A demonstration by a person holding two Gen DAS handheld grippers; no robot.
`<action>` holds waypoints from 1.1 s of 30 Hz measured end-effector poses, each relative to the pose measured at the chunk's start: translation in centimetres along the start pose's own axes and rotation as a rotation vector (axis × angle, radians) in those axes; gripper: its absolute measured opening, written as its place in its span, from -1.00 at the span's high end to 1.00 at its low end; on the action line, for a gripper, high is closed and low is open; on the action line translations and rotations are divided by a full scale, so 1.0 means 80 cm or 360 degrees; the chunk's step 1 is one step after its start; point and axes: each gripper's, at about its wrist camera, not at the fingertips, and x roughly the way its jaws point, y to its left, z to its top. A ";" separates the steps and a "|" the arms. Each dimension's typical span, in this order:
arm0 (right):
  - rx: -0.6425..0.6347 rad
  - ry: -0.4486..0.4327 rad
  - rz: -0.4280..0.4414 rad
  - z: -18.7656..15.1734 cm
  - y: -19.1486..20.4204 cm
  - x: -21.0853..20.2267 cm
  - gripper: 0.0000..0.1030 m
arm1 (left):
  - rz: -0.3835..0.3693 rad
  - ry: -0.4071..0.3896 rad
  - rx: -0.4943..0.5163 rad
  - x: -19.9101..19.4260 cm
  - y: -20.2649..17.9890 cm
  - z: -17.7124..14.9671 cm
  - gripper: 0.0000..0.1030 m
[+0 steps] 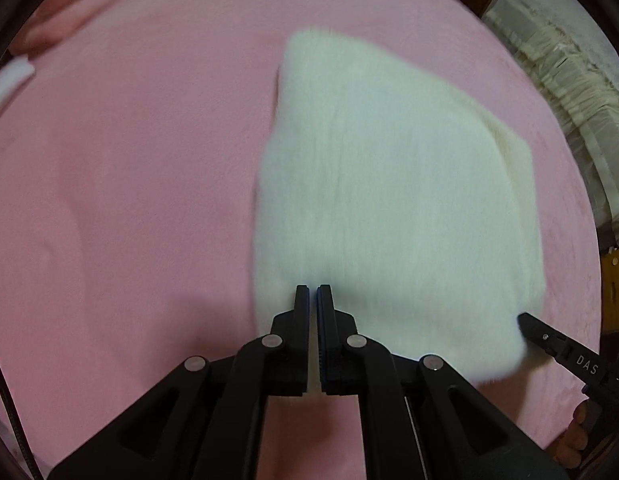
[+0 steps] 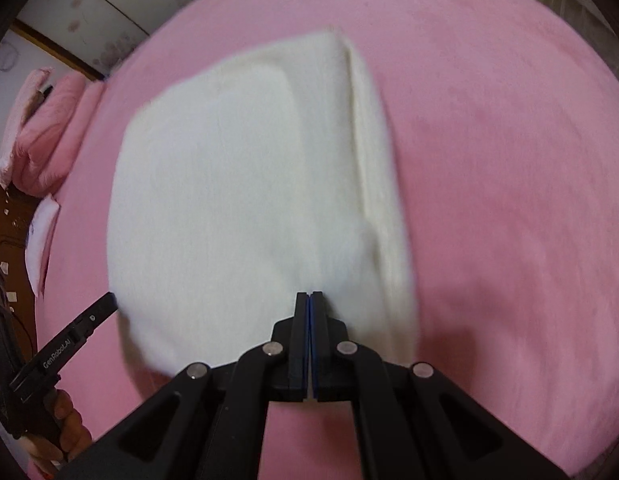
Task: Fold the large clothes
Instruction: 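Press the folded cardigan bundle flat with both closed tools, then open both tools and position them at the bundle's folded edge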
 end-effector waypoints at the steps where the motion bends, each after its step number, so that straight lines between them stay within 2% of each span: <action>1: -0.0007 -0.0016 -0.0014 -0.006 0.004 -0.006 1.00 | 0.0013 0.0006 -0.0020 -0.001 -0.001 -0.009 0.96; 3: -0.0045 -0.0010 -0.0046 -0.017 0.008 -0.014 1.00 | 0.0107 -0.0048 0.0060 -0.012 -0.012 -0.024 0.95; 4: -0.0054 -0.0003 -0.0054 -0.024 0.008 -0.019 0.93 | 0.0157 -0.0041 0.0114 -0.014 -0.020 -0.027 0.95; 6: -0.0062 0.0027 -0.0066 -0.030 0.014 -0.028 0.92 | 0.0239 -0.0002 0.0193 -0.016 -0.037 -0.033 0.91; 9: -0.0093 0.0100 -0.0052 -0.029 0.021 -0.037 0.90 | 0.0207 0.0083 0.0205 -0.025 -0.051 -0.038 0.86; 11: -0.0093 0.0137 -0.0048 -0.035 0.019 -0.048 0.87 | 0.0199 0.0126 0.0216 -0.033 -0.060 -0.038 0.75; 14: -0.0111 0.0138 -0.0050 -0.036 0.023 -0.065 0.61 | 0.0223 0.0142 0.0270 -0.047 -0.074 -0.034 0.55; 15: -0.0122 0.0130 -0.0044 -0.036 0.027 -0.069 0.47 | 0.0237 0.0128 0.0291 -0.056 -0.078 -0.032 0.39; 16: -0.0138 0.0114 -0.0037 -0.035 0.029 -0.077 0.32 | 0.0249 0.0116 0.0303 -0.062 -0.080 -0.029 0.07; 17: -0.0151 0.0096 -0.0038 -0.032 0.036 -0.080 0.23 | 0.0265 0.0103 0.0317 -0.069 -0.082 -0.027 -0.11; 18: -0.0161 0.0081 -0.0048 -0.029 0.039 -0.084 0.00 | 0.0283 0.0088 0.0329 -0.076 -0.084 -0.025 -0.41; 19: -0.0176 0.0058 -0.0067 -0.025 0.044 -0.088 -0.19 | 0.0304 0.0078 0.0332 -0.081 -0.086 -0.023 -0.58; 22: -0.0223 0.0042 -0.0130 -0.015 0.055 -0.097 -0.45 | 0.0324 0.0082 0.0338 -0.093 -0.088 -0.018 -0.61; 25: -0.0273 0.0033 -0.0136 -0.010 0.062 -0.100 -0.71 | 0.0243 0.0143 0.0299 -0.090 -0.094 -0.002 -0.75; 28: -0.0286 0.0026 -0.0094 -0.007 0.064 -0.101 -0.90 | 0.0151 0.0189 0.0225 -0.090 -0.088 0.005 -0.80; 30: -0.0291 0.0026 -0.0090 -0.006 0.065 -0.103 -1.00 | 0.0101 0.0200 0.0182 -0.093 -0.082 0.007 -0.80; 33: -0.0306 0.0025 -0.0088 -0.007 0.070 -0.104 -1.00 | 0.0073 0.0203 0.0143 -0.094 -0.076 0.009 -0.80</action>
